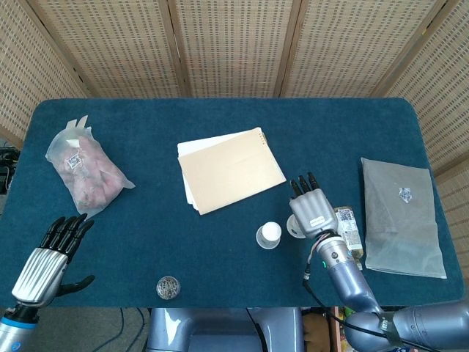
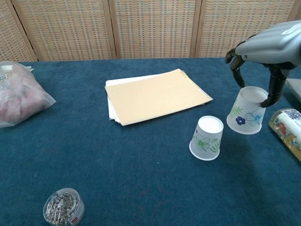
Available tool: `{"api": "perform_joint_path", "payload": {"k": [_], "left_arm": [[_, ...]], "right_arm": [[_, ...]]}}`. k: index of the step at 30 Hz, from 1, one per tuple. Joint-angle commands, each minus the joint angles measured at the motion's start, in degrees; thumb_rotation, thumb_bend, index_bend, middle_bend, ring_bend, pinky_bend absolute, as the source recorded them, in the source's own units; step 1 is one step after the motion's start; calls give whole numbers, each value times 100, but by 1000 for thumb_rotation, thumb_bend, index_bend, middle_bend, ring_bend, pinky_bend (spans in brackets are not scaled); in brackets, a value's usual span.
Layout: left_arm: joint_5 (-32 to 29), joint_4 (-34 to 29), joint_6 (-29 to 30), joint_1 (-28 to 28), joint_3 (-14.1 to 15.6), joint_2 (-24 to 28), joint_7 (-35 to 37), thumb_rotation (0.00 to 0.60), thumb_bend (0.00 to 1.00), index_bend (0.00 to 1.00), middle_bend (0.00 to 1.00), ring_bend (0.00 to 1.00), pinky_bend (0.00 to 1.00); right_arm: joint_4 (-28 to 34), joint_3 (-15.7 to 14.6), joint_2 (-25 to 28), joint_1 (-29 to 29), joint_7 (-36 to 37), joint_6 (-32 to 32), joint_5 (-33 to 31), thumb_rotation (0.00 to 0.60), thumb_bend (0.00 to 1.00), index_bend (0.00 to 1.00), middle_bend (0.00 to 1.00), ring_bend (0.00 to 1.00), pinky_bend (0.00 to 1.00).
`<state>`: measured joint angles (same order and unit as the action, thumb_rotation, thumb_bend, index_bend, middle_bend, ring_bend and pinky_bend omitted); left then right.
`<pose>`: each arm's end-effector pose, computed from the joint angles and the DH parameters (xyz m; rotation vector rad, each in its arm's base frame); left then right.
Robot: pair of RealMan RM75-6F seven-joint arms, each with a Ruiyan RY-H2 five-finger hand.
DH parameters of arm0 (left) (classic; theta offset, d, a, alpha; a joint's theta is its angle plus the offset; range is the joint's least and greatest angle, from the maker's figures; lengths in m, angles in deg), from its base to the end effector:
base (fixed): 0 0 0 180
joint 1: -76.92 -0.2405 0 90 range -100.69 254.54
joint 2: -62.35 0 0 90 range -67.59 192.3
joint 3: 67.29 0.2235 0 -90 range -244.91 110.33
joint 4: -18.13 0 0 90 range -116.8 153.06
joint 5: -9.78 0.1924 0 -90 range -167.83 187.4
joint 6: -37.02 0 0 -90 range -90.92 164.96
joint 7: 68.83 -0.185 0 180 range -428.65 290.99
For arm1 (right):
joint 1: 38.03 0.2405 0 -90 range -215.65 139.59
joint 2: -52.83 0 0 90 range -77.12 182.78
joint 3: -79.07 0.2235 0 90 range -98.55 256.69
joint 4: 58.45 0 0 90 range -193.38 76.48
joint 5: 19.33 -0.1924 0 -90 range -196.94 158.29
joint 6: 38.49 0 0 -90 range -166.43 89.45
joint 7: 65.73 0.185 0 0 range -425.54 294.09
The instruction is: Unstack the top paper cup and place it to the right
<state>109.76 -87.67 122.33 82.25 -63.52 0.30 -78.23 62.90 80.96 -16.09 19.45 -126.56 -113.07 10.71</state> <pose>-0.1987 0.1879 0.1255 -1.6399 -0.8831 -1.0199 -0.0868 -0.3197 0.0585 1.9054 -0.6126 0.4200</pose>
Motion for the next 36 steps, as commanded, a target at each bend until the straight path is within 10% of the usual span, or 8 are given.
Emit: {"api": "perform_joint_path", "payload": {"k": [1,20,28,36], "left_arm": [[10,5,7,-2,4,1,10,600,149,0,0,0,0],[5,-4,-29,10,9,-24,-34,600,149,0,0,0,0],[-2,-5,-18,7,6,-16,-28,600,149,0,0,0,0],[-15,2,12,-4,-2,-2,10,600,149,0,0,0,0]], "right_arm": [[-212,-27,-35,-313,576,122,238,600,199,492,101,0,0],[-1222,-341,-311,-1020,1431,511,539,600,200,485,25,0,0],[-1058,-325,-153,-1095,1353,516,495,600,200,238,0,0,0],[-739,-311,123,-1289,1436,200,792,600,200,198,0,0,0]]}}
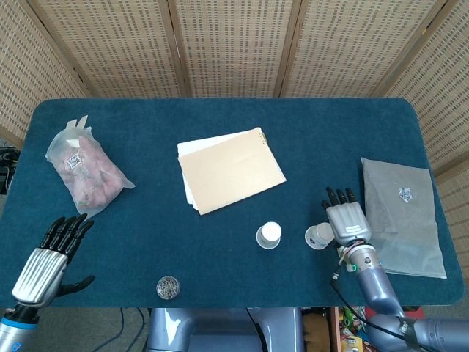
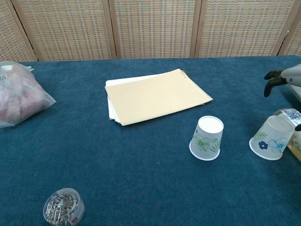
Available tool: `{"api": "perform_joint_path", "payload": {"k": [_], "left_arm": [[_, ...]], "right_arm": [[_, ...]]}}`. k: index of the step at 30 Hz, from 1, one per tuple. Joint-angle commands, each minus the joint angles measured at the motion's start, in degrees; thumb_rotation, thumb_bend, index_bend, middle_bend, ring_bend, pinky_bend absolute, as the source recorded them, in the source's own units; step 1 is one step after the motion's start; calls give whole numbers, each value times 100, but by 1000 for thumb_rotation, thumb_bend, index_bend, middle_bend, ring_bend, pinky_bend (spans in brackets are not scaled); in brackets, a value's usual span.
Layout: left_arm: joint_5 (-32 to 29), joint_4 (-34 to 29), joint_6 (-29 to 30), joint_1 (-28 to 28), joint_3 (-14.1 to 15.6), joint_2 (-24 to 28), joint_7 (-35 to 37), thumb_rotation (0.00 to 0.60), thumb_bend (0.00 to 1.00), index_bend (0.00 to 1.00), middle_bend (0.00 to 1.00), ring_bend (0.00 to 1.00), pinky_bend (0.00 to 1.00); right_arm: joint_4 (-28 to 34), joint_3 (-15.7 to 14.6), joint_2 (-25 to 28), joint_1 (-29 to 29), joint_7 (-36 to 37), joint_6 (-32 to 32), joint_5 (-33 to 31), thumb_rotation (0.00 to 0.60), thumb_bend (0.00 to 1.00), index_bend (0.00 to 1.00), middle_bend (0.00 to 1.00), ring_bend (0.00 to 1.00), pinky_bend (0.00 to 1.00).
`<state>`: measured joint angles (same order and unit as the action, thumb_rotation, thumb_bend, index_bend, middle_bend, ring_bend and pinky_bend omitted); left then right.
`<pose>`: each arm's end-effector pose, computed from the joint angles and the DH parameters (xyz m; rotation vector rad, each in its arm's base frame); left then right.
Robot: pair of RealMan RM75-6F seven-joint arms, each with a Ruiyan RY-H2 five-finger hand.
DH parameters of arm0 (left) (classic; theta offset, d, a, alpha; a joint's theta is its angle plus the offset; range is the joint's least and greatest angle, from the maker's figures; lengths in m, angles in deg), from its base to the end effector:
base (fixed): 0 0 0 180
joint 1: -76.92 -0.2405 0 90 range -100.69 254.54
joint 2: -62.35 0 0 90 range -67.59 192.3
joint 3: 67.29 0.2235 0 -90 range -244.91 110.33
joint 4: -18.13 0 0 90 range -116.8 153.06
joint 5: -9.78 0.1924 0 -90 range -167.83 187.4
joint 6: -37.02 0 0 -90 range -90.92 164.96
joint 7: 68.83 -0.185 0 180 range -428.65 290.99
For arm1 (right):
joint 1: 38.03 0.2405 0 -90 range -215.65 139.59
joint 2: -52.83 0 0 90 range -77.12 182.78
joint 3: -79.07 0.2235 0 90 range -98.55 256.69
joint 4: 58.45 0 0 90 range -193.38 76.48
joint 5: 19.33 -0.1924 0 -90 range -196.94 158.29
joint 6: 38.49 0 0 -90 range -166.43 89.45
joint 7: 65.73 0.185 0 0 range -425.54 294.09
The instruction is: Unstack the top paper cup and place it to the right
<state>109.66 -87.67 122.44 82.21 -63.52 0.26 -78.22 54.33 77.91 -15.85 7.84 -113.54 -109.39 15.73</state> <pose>-0.1990 0.1879 0.1257 -1.6365 -0.8841 -1.0202 -0.1727 -0.3138 0.0634 1.7592 -0.8516 0.3778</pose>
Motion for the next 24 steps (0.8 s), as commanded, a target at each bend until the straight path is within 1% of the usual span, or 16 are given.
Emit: {"api": "perform_joint_path", "payload": {"k": [1,4,8,11,13,14,16,18,21,24], "left_arm": [[-9,5,3,-1,-4,2,13,600,149,0,0,0,0],[-29,24,2,2,-15,-4,26,600,149,0,0,0,0],[-114,40,-39,1,-22,-9,18,600,149,0,0,0,0],[-199,10,-112,14,-19,1,32,600,149,0,0,0,0],[-221,7,-130,19,-21,6,35,600,149,0,0,0,0],[-227,8,-131,19,-23,6,31,600,148,0,0,0,0],[-244,10,-126,12,-26,4,11,600,149,0,0,0,0],[-256,7,-119,5,-31,-3,-13,600,149,0,0,0,0],[-275,14,-128,4,-33,-20,-27,600,149,0,0,0,0],[-278,24,-127,3,-34,-30,-34,600,149,0,0,0,0]], "right_arm": [[157,-18,135,-181,197,-227,416,600,200,198,0,0,0],[350,-95,321,-463,543,-519,1089,600,200,191,0,0,0],[488,-394,551,-1059,1246,-1023,2447,600,200,172,0,0,0],[371,-683,567,-1545,1818,-1382,3400,600,200,167,0,0,0],[191,-800,502,-1789,2118,-1597,3869,600,200,148,0,0,0],[106,-842,467,-1884,2221,-1682,4030,600,200,133,0,0,0],[-130,-947,365,-2103,2411,-1866,4396,600,200,61,0,0,0],[-302,-1056,291,-2266,2500,-1958,4628,600,200,12,0,0,0],[-587,-1255,189,-2540,2590,-2096,5069,600,199,0,0,0,0],[-766,-1305,135,-2744,2700,-2212,5327,600,200,0,0,0,0]]}}
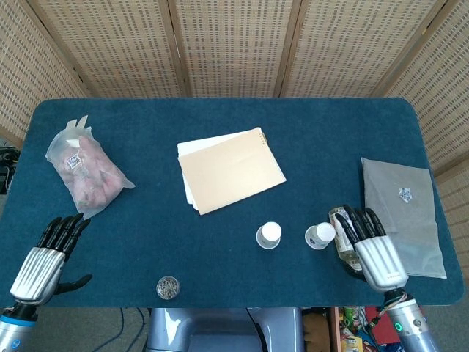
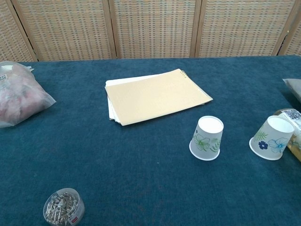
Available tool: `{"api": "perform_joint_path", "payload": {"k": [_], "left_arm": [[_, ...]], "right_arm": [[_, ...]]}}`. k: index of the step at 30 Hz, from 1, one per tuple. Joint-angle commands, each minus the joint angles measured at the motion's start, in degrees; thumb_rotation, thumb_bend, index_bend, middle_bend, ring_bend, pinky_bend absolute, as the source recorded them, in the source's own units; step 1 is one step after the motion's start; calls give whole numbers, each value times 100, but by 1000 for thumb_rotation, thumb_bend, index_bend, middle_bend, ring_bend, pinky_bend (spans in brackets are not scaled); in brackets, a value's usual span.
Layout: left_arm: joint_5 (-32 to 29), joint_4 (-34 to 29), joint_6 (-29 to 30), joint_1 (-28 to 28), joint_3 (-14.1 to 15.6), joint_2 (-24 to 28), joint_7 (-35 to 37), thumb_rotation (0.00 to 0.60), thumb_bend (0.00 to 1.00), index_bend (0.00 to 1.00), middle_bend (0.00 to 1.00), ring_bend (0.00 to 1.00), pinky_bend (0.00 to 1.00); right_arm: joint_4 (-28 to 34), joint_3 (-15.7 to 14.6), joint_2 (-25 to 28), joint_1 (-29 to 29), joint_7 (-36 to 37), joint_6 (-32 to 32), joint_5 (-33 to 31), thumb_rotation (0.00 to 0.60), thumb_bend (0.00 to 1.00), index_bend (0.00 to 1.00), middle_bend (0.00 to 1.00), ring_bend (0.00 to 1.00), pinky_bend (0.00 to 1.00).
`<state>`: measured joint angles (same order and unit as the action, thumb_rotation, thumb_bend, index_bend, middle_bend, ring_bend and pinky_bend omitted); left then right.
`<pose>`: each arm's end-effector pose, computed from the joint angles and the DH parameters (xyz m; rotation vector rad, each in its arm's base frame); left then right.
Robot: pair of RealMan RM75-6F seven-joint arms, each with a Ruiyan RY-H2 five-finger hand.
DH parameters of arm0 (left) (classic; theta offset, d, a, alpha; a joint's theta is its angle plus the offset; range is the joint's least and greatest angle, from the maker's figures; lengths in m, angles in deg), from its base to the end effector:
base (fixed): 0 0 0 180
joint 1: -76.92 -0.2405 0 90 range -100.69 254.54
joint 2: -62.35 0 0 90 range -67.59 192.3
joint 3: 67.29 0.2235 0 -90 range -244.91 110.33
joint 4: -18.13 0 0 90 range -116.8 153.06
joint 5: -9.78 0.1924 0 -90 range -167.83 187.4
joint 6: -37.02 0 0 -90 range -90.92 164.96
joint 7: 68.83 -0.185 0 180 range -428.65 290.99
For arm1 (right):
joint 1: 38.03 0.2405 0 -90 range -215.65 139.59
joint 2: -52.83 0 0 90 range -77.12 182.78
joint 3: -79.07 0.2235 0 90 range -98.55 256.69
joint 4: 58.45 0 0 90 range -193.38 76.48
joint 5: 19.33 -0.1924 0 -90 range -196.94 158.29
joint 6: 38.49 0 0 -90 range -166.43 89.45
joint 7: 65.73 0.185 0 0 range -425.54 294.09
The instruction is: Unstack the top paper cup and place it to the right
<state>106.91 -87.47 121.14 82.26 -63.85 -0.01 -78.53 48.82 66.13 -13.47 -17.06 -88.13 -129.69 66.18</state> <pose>-0.2078 0.1906 0.1233 -1.6172 -0.9148 -0.9770 -0.1884 -0.2205 0.1111 1.6738 -0.7527 0.8939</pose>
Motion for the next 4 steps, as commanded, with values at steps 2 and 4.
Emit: {"api": "perform_joint_path", "payload": {"k": [2,4], "left_arm": [[-5,6,13,-9,-2,-12,-12,600,149,0,0,0,0],[9,4,34,-20,3,-13,-17,600,149,0,0,0,0]], "right_arm": [[-340,-113,-153,-375,239,-201,399,600,200,0,0,0,0],[-481,-93,-214,-480,297,-226,490,600,201,0,0,0,0]]}}
